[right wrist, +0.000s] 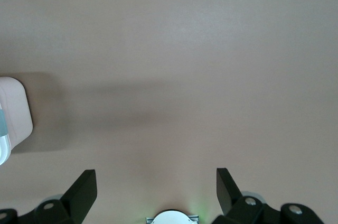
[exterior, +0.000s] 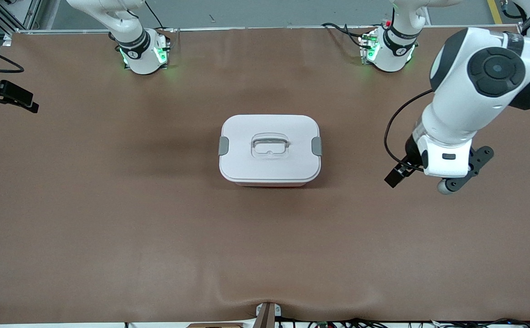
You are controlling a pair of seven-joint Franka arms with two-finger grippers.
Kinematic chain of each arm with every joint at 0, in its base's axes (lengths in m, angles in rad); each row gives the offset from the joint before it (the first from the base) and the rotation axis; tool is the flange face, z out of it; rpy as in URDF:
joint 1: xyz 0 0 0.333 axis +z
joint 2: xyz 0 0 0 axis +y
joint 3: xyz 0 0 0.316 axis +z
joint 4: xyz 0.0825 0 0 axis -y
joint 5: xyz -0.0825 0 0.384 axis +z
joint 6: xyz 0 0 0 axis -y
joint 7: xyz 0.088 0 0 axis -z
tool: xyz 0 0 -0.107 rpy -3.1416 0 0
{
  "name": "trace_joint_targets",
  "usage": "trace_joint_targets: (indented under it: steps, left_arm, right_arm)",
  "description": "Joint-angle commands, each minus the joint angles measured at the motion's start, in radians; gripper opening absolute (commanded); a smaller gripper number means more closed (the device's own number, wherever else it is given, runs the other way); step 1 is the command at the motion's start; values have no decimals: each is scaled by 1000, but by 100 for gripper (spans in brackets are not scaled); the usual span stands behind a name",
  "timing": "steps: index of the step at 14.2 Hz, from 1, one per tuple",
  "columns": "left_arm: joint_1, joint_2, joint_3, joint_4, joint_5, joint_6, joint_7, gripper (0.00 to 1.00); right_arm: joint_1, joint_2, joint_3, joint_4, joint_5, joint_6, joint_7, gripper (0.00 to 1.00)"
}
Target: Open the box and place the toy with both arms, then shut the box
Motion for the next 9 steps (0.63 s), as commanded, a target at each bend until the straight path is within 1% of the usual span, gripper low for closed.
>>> trace_joint_targets:
  steps: [1,6,9]
  left_arm:
    - [28,-40,2,1,-6,-26,174,100]
    - [80,-45,3,1,-3,-26,455,100]
    - [112,-71,3,1,-3,-26,524,100]
  right_arm:
    - [-10,-14,10,-1,5,-10,4,100]
    - [-12,-14,8,-1,5,-10,4,100]
    - [-13,-14,8,-1,5,-10,4,100]
